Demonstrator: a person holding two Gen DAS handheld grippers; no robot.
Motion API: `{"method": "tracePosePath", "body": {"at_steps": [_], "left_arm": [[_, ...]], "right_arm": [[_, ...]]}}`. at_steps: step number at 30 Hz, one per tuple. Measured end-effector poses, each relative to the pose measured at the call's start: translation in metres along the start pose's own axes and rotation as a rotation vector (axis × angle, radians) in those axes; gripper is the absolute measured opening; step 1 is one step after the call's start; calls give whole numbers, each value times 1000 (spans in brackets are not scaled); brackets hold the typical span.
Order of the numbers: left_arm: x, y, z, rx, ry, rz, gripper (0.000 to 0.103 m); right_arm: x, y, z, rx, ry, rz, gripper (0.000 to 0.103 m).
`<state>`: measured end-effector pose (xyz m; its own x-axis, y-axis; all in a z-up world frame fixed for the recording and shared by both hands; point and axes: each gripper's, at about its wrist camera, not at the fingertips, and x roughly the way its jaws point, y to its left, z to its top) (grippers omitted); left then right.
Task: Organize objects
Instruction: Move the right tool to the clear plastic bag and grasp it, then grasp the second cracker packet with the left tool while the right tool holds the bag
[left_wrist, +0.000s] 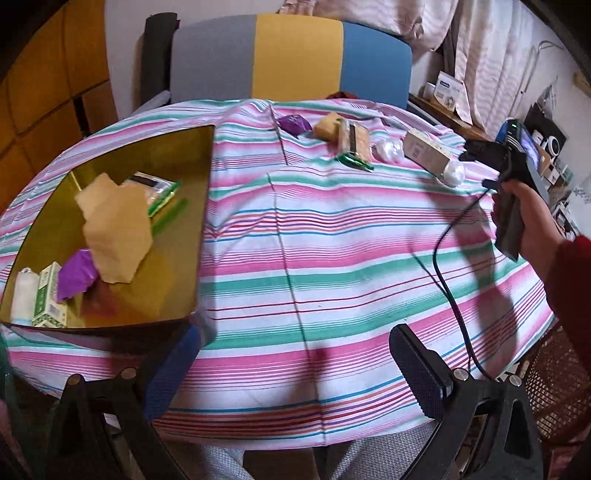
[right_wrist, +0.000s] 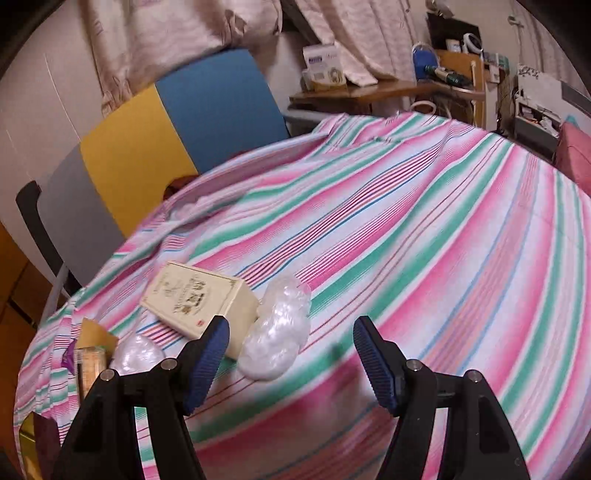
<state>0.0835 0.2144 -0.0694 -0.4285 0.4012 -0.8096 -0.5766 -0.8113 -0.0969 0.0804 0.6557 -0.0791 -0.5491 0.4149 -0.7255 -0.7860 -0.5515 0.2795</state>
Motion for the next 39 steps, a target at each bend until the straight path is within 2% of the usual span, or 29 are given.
{"method": "tracePosePath", "body": {"at_steps": [2,5,8,9,11,15,18,25,29,33,39], "left_arm": [[2,-3,1,6,6,3,103],[5,-6,2,8,11,5,103],[9,-9,5,8,17,8,103],[10,-10,6,10,16,11,103],[13,-13,7,12,19,15,103],[19,-17,14,-1,30,9,103],[20,-20,25,-2,7,19,103],[35,-26,65,-7,-36,63,103],[55,-34,98,-23,-70,86,103],[76,-51,125,24,-105,108,103],[116,-78,161,124,-112,168,103]], "right_arm": [[16,0,1,-17,38,5,67],[24,-3,-4,-23,43,25,62],[27,-3,-15,-38,23,79,50],[28,-4,-18,-34,23,103,41],[22,-5,-20,-26,-6,125,36],[15,-11,-23,-8,-27,129,35],[0,-10,-31,-26,-34,104,34],[-23,3,-62,-148,2,131,34],[-29,23,-76,-256,-17,125,34],[-30,42,-87,-354,-36,104,34],[-30,48,-92,-397,-59,65,34]]}}
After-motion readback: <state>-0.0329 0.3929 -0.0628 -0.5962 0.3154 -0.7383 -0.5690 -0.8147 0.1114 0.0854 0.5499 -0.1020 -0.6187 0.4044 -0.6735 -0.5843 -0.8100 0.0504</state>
